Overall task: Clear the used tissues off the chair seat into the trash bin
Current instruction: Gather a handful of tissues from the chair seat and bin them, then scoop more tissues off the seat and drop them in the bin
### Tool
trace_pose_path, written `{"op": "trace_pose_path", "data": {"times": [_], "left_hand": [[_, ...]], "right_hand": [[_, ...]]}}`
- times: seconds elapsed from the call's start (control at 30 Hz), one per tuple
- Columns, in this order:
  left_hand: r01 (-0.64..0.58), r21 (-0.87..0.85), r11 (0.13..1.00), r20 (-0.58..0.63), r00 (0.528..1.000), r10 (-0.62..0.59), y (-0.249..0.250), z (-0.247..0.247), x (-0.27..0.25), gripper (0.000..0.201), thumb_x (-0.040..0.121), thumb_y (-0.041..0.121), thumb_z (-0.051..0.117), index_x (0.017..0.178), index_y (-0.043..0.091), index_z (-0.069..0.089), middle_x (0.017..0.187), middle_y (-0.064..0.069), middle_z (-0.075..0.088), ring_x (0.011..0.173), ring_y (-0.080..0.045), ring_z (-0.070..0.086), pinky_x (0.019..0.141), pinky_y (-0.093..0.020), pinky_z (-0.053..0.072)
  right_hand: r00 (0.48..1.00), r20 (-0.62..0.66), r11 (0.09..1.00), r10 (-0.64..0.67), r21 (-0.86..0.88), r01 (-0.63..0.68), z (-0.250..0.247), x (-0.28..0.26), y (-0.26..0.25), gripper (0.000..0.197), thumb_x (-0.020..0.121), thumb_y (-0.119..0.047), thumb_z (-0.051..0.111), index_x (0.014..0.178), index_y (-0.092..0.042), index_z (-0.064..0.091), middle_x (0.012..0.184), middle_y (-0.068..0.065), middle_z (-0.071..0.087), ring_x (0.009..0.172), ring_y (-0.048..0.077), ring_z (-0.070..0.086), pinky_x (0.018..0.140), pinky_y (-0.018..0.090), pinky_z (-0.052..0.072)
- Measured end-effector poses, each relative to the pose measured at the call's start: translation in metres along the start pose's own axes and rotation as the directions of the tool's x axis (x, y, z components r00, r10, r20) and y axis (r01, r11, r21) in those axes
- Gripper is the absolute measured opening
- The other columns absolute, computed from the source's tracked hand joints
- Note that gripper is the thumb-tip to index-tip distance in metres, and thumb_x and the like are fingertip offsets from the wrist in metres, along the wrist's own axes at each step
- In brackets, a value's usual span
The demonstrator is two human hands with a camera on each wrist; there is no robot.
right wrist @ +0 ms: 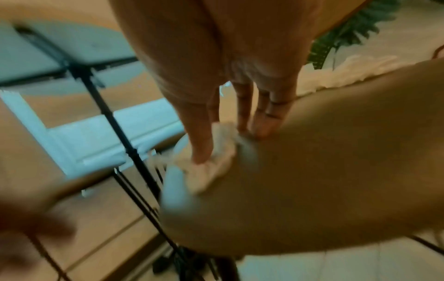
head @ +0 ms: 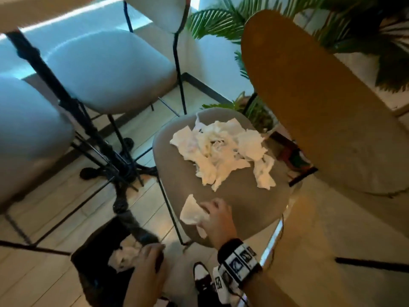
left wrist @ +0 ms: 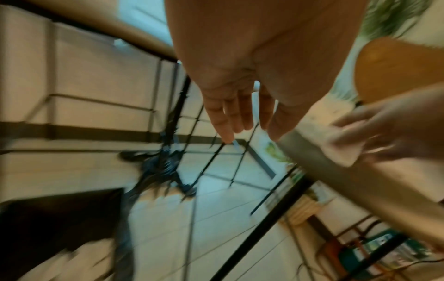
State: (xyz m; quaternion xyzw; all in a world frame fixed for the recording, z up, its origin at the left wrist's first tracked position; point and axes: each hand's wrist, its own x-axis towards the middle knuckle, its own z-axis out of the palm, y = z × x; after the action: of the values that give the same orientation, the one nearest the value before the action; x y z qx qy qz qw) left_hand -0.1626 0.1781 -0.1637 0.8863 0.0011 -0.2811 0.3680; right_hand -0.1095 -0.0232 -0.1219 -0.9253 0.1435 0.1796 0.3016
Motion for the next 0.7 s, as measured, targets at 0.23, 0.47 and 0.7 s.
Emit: {"op": "trace_pose_path", "data": {"times": [0.23, 0.47, 0.7], "left_hand": [[-0.244, 0.183, 0.952, -0.235, 0.930, 0.284, 0.143, -0.025, 0.065, 0.046, 0.082, 0.024, 0.065, 0.124, 0.022, 0.048, 0.141, -0.011, 0.037, 0.132, -0.032, 0.031, 0.106, -0.038, 0.024], [-0.336, 0.569, 0.750, 0.049, 0.925, 0.377, 0.240, -0.016, 0.160, 0.097, 0.071, 0.043, 0.073, 0.143, 0.041, 0.008, 0.157, -0.011, -0.012, 0.142, -0.040, -0.012, 0.113, -0.061, 0.012], [-0.340, 0.540, 0.770, 0.019, 0.919, 0.393, 0.256, -0.008, 0.164, 0.057, 0.083, 0.009, 0.060, 0.134, 0.023, 0.040, 0.149, -0.017, 0.025, 0.133, -0.039, 0.032, 0.101, -0.051, 0.041]], "right_hand": [[0.984, -0.167, 0.927, 0.063, 0.375, 0.004, -0.099, 0.008, 0.051, 0.031, 0.083, -0.004, 0.063, 0.111, -0.015, 0.057, 0.097, -0.001, 0.058, 0.090, 0.012, 0.055, 0.074, 0.014, 0.041], [0.935, -0.174, 0.944, 0.310, 0.173, -0.281, -0.190, 0.072, 0.143, 0.089, 0.073, -0.010, 0.077, 0.143, -0.032, 0.027, 0.148, 0.013, 0.033, 0.134, 0.033, 0.037, 0.110, 0.051, 0.036], [0.986, -0.158, 0.998, 0.052, -0.033, -0.058, -0.179, 0.067, 0.139, 0.022, 0.088, -0.009, 0.056, 0.108, -0.003, 0.064, 0.115, 0.018, 0.058, 0.103, 0.034, 0.057, 0.059, 0.020, 0.022]]}}
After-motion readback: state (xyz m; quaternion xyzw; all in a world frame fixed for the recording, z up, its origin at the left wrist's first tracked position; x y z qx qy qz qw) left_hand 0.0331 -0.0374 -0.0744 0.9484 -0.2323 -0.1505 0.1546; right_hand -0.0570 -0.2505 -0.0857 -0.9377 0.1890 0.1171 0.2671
